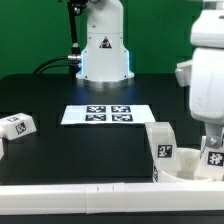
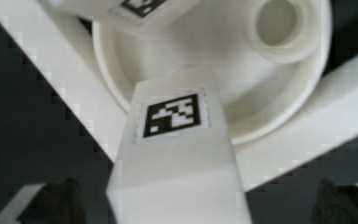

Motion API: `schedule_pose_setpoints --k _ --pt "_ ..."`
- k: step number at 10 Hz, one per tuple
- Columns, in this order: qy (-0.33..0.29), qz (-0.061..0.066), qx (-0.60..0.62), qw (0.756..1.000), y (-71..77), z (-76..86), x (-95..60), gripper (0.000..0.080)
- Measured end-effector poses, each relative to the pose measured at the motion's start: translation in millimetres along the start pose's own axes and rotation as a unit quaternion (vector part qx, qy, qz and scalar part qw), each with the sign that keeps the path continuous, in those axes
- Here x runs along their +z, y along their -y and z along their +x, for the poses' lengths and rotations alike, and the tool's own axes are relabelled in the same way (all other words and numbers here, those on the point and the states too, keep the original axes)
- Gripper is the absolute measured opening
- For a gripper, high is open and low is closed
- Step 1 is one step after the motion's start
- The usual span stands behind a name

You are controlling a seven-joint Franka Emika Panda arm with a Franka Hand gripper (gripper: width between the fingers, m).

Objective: Assemble stool

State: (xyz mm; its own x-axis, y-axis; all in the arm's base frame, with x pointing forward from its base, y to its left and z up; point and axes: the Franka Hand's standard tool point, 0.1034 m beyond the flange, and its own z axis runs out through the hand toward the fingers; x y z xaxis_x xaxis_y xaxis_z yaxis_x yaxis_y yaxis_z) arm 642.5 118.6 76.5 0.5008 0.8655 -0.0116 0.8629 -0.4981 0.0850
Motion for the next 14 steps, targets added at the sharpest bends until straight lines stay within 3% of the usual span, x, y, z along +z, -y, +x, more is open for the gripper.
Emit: schedule_pose_setpoints --k 1,2,4,5,6,7,9,11,12,14 --pt "0.0 -0.005 -0.017 1.0 -2.2 -1.1 14.6 0.0649" --pt "-0.002 -0.008 -0.009 1.0 -1.2 -2.0 19.6 0.0649" --pt "-0.001 -0.008 0.012 1.0 -2.2 -2.8 18.6 0.0621" --pt "-0.002 -0.007 0.038 0.999 -2.0 -2.9 18.9 0.0441" --pt "-0.002 -0.007 0.081 0.997 -2.2 -2.9 18.7 0.0441" --pt "-0.003 -0.008 0.125 0.992 -3.8 -3.0 18.0 0.0331" --pt "-0.005 -0.011 0.217 0.976 -9.7 -6.2 16.4 0.0331" --pt "-0.015 0.003 0.341 0.94 -14.8 -13.2 17.3 0.0331" --pt "-0.016 -0.013 0.308 0.951 -17.0 -11.1 15.7 0.0331" --pt "-0.015 -0.008 0.385 0.923 -15.3 -11.5 17.8 0.0331"
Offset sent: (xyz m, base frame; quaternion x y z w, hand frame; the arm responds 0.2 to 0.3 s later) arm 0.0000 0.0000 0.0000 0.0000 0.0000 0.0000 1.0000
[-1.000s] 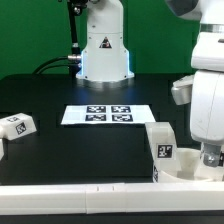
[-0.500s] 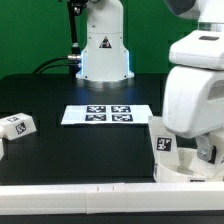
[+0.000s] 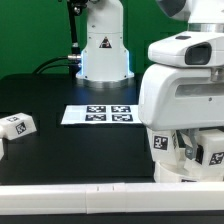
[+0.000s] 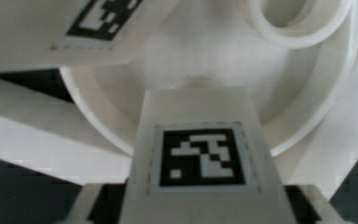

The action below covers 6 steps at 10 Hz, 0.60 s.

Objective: Assemble stool

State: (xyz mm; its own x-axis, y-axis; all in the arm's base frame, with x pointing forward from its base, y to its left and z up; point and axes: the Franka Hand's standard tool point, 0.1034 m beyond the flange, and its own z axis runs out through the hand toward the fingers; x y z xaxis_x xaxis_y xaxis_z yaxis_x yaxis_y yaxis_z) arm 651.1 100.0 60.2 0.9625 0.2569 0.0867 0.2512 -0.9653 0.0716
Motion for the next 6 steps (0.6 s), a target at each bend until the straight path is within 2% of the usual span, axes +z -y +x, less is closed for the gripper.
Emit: schedule_pose_setpoints --k 1,2,4,5,6 --pt "0.0 0.0 0.043 0.999 -0.5 -0.1 0.1 0.0331" --pt "0.0 0.005 0.139 0.99 -5.7 -1.0 0.3 0.0331" --pt "0.002 0.01 0.321 0.947 -18.3 -3.6 0.9 0.0331" --pt "0.006 0.012 0.37 0.929 -23.8 -3.7 -0.5 0.0331" --pt "0.007 0.009 0.389 0.921 -24.2 -7.1 2.0 0.0331"
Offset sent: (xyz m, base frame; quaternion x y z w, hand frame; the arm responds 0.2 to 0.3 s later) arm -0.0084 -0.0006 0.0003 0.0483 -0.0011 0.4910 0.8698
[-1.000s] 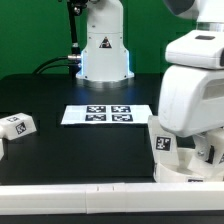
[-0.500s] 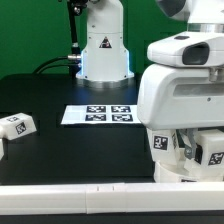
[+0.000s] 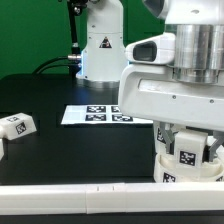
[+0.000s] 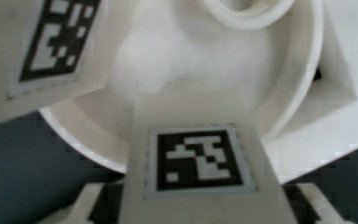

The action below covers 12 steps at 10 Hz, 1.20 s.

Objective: Assemble stool

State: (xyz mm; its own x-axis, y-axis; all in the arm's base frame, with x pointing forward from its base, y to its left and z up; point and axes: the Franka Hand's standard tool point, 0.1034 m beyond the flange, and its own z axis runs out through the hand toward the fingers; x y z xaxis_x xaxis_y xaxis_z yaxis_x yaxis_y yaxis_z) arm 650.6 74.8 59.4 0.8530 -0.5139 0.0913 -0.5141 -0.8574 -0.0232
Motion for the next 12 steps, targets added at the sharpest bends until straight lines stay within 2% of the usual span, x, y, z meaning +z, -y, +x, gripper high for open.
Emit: schedule_pose_setpoints --k 4,5,7,8,10,11,12 --pt "0.002 -0.003 0.123 0.992 -8.9 3.2 2.1 0.0331" --pt "0.011 0.0 0.218 0.976 -17.2 3.0 4.2 0.0331" --pt "0.009 -0.004 0.342 0.939 -27.2 -1.1 3.9 0.0331" --pt "0.009 -0.009 0.364 0.931 -28.9 -2.1 3.8 0.0331" --pt "0.009 -0.012 0.364 0.931 -29.7 -2.9 4.8 0.0338" --pt "0.008 -0.01 0.361 0.932 -29.7 -1.4 3.4 0.0532" --pt "0.007 0.003 0.345 0.939 -31.5 7.0 -11.0 0.0532"
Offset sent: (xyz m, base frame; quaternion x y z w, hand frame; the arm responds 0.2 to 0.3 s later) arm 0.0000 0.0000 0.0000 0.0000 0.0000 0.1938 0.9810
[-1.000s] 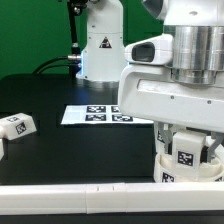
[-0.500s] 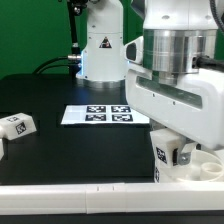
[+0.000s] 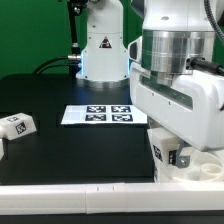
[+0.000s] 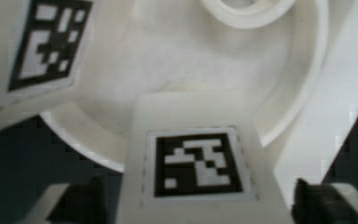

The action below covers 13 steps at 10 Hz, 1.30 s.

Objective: Assemble stool

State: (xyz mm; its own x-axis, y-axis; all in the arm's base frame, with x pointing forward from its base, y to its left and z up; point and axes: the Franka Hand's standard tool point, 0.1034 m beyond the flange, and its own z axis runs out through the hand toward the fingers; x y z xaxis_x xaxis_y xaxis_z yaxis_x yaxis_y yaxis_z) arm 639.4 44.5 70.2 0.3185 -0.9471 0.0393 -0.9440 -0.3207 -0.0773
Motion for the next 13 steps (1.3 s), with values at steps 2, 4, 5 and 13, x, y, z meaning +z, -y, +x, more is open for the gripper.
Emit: schedule_pose_setpoints --k 2,4,5,13 --pt "0.006 0.018 -0.02 1.0 -9.3 9.5 -33.0 0.0642" --pt "0.006 0.017 -0.021 1.0 -11.6 7.6 -32.4 0.0648" --pt "0.006 0.016 -0.022 1.0 -11.7 7.5 -32.2 0.0649" --pt "0.008 0.02 -0.208 0.978 -59.1 27.6 -41.2 0.0649"
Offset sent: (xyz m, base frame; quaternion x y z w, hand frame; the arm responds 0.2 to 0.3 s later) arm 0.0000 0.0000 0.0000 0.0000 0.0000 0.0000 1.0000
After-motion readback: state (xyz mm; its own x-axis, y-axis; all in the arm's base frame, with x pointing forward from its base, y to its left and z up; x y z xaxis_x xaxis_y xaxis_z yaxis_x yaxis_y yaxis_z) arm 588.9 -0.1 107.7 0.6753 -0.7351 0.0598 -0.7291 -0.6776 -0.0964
